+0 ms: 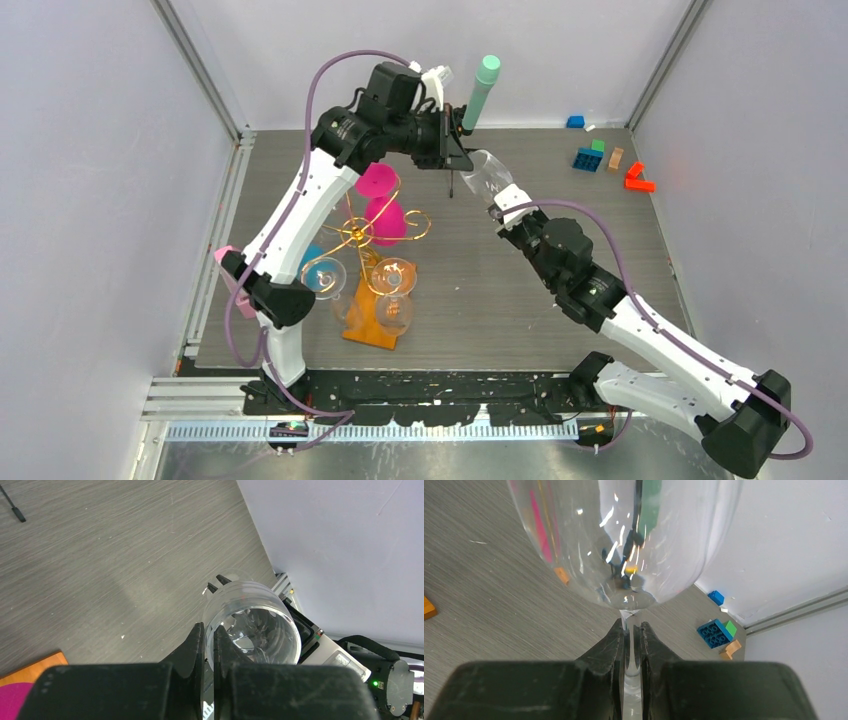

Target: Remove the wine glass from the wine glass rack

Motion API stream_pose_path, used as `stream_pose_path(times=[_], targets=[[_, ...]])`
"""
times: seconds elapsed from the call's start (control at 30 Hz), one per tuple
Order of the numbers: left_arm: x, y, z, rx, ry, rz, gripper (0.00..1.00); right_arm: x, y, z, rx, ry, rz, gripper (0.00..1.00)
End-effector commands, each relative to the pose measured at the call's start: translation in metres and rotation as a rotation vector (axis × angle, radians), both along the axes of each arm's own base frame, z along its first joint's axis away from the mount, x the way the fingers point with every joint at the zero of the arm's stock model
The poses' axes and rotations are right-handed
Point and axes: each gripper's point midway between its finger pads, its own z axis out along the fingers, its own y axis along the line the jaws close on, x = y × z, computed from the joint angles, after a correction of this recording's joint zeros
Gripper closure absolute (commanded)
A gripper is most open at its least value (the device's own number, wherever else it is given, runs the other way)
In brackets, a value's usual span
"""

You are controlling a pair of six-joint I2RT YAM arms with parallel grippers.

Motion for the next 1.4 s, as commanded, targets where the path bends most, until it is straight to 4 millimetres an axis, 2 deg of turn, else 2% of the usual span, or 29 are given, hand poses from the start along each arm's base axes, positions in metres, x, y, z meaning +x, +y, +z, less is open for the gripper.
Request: stream_pose_path(times=[0.0, 0.13, 0.37, 0.43, 0.57, 0.63, 0.73, 0.83, 0.87, 0.9, 0.93, 0.97, 1.0, 1.03, 1.07, 1.1, 1.23, 1.37], targets=[[-0.019, 0.012, 0.014, 0.008, -0.039, -0.024, 1.00, 0.000, 0.014, 0.061, 0.225, -0.130, 0.047, 0.92], [-0.016, 0.017, 0.020, 0.012, -0.068, 0.008, 1.00, 0.000, 0.017, 0.060, 0.251, -0.111, 0.047, 0.79], [-0.007, 0.021, 0.016, 0.035, -0.080, 0.060, 1.00, 0.002, 0.021, 0.056, 0.273, -0.083, 0.052, 0.60], [-0.003, 0.022, 0.016, 0.037, -0.089, 0.080, 1.00, 0.000, 0.021, 0.054, 0.273, -0.081, 0.058, 0.53], [0.005, 0.023, 0.021, 0.035, -0.115, 0.116, 1.00, -0.009, 0.023, 0.046, 0.243, -0.058, 0.104, 0.31], [0.009, 0.024, 0.023, 0.036, -0.130, 0.130, 1.00, -0.016, 0.025, 0.040, 0.218, -0.020, 0.133, 0.26], [0.014, 0.024, 0.024, 0.037, -0.149, 0.144, 1.00, -0.028, 0.021, 0.029, 0.187, 0.077, 0.146, 0.23], [0.019, 0.024, 0.019, 0.053, -0.157, 0.155, 1.00, -0.041, 0.014, 0.031, 0.260, 0.168, 0.123, 0.22], [0.021, 0.024, 0.016, 0.062, -0.157, 0.157, 1.00, -0.044, 0.010, 0.046, 0.349, 0.180, 0.090, 0.22], [0.022, 0.024, 0.013, 0.071, -0.157, 0.157, 1.00, -0.048, 0.006, 0.042, 0.357, 0.230, 0.060, 0.22], [0.022, 0.024, 0.010, 0.084, -0.161, 0.164, 1.00, -0.052, 0.003, 0.064, 0.447, 0.242, 0.036, 0.23], [0.022, 0.024, 0.006, 0.101, -0.167, 0.167, 1.00, -0.055, 0.001, 0.051, 0.430, 0.321, 0.001, 0.25], [0.022, 0.025, 0.004, 0.119, -0.179, 0.172, 1.00, -0.057, -0.001, 0.078, 0.533, 0.327, -0.025, 0.28], [0.022, 0.026, 0.002, 0.138, -0.190, 0.180, 1.00, -0.058, -0.002, 0.061, 0.499, 0.419, -0.082, 0.29], [0.021, 0.026, 0.000, 0.156, -0.201, 0.182, 1.00, -0.058, -0.003, 0.088, 0.605, 0.422, -0.118, 0.31], [0.021, 0.027, -0.002, 0.177, -0.212, 0.185, 1.00, -0.059, -0.003, 0.090, 0.604, 0.481, -0.163, 0.32], [0.016, 0.030, -0.006, 0.243, -0.252, 0.207, 1.00, -0.057, 0.008, 0.096, 0.775, 0.631, -0.302, 0.32], [0.009, 0.028, -0.011, 0.298, -0.282, 0.210, 1.00, -0.053, 0.032, 0.103, 0.869, 0.708, -0.277, 0.32]])
